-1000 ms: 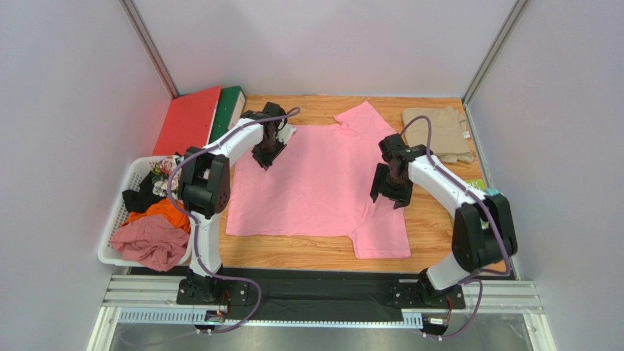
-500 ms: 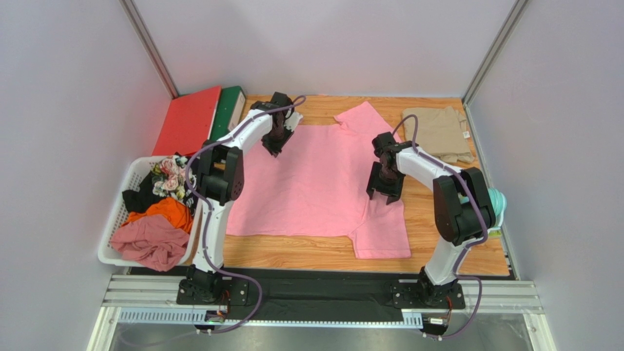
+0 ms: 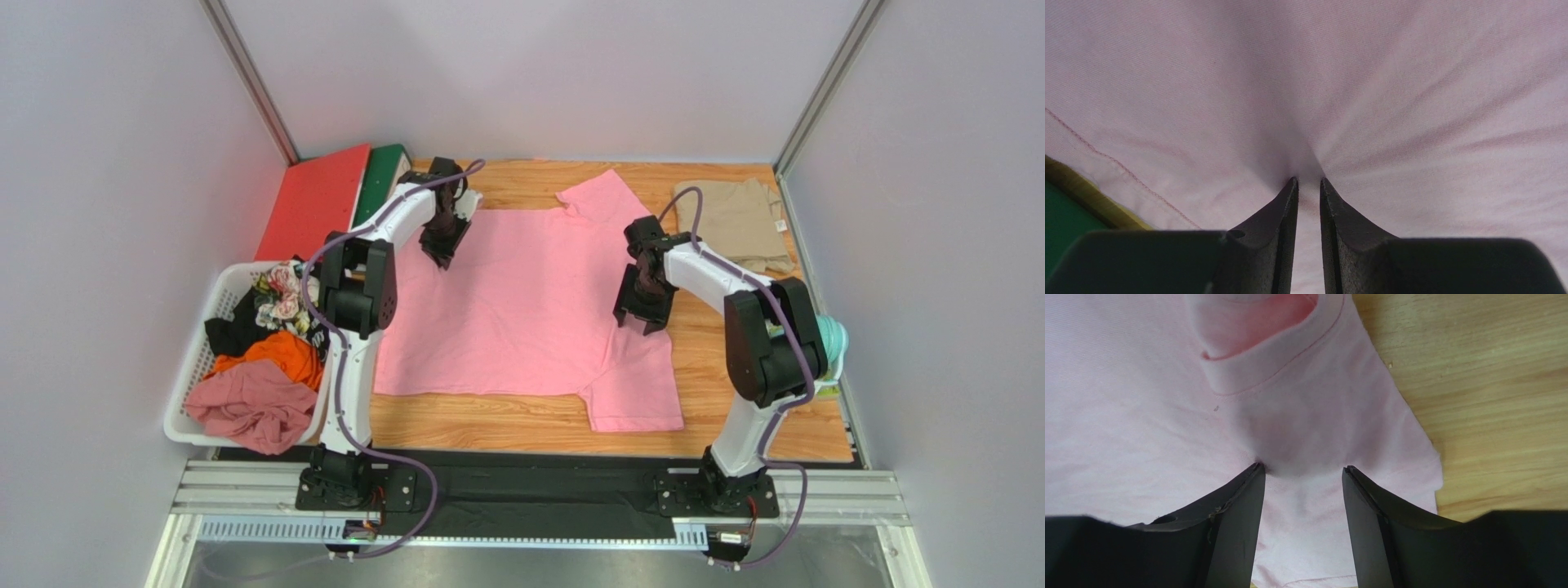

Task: Fold and stack the t-shirts
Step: Flatten out the tshirt

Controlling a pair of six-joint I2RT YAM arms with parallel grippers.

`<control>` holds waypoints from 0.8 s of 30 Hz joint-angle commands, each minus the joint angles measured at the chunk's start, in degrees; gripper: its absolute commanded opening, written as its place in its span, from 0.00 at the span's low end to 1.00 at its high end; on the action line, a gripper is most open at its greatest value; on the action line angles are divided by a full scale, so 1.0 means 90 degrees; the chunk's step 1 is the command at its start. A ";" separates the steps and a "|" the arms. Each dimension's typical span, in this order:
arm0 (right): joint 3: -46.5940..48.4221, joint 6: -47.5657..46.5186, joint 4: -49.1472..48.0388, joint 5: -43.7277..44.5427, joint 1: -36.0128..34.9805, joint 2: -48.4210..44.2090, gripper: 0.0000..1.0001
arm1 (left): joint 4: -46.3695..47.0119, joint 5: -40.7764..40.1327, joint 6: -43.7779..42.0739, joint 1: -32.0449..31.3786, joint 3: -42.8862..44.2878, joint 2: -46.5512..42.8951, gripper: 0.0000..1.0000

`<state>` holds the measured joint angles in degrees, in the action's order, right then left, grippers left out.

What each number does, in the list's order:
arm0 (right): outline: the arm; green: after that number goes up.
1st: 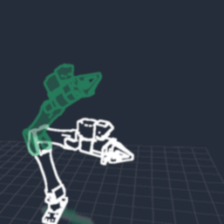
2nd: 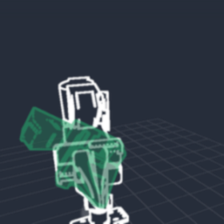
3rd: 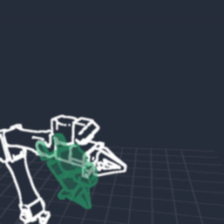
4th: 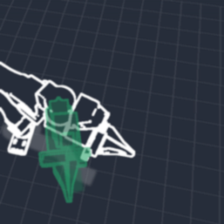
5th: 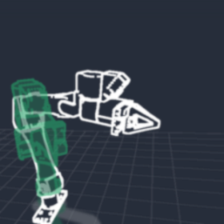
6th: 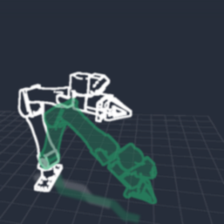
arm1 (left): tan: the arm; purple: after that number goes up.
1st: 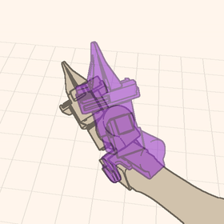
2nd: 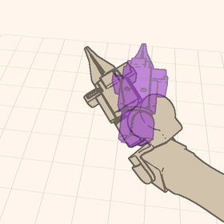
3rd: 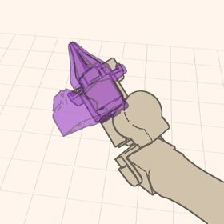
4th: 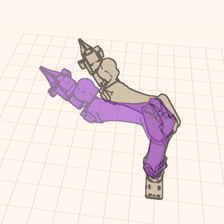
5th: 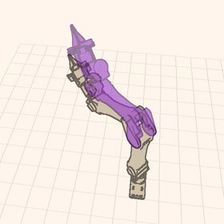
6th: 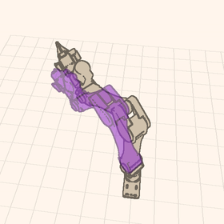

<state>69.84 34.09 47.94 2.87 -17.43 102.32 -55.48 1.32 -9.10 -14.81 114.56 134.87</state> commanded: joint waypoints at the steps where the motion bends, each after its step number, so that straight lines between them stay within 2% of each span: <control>1: -0.0211 0.0265 -0.0424 -0.0085 0.0091 0.0378 0.54 | -0.0037 0.0019 -0.0004 0.0014 -0.0414 -0.0092 0.26; 6: -0.0591 0.0441 -0.0620 0.0041 0.0198 0.0437 0.51 | 0.0022 0.0039 -0.0082 0.0014 -0.0590 -0.0229 0.26; 19: -0.1919 0.0676 -0.0532 0.0735 0.0794 -0.0616 0.50 | 0.0091 -0.0030 -0.0287 0.0073 -0.0688 -0.0386 0.26; 24: -0.2077 0.0452 -0.0581 0.0716 0.0960 -0.0696 0.50 | 0.0071 0.0010 -0.0297 0.0151 -0.0698 -0.0415 0.26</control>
<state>54.41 39.62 42.17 5.15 -10.17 94.04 -52.51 1.43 -10.41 -14.57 109.86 132.11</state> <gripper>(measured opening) 0.502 0.261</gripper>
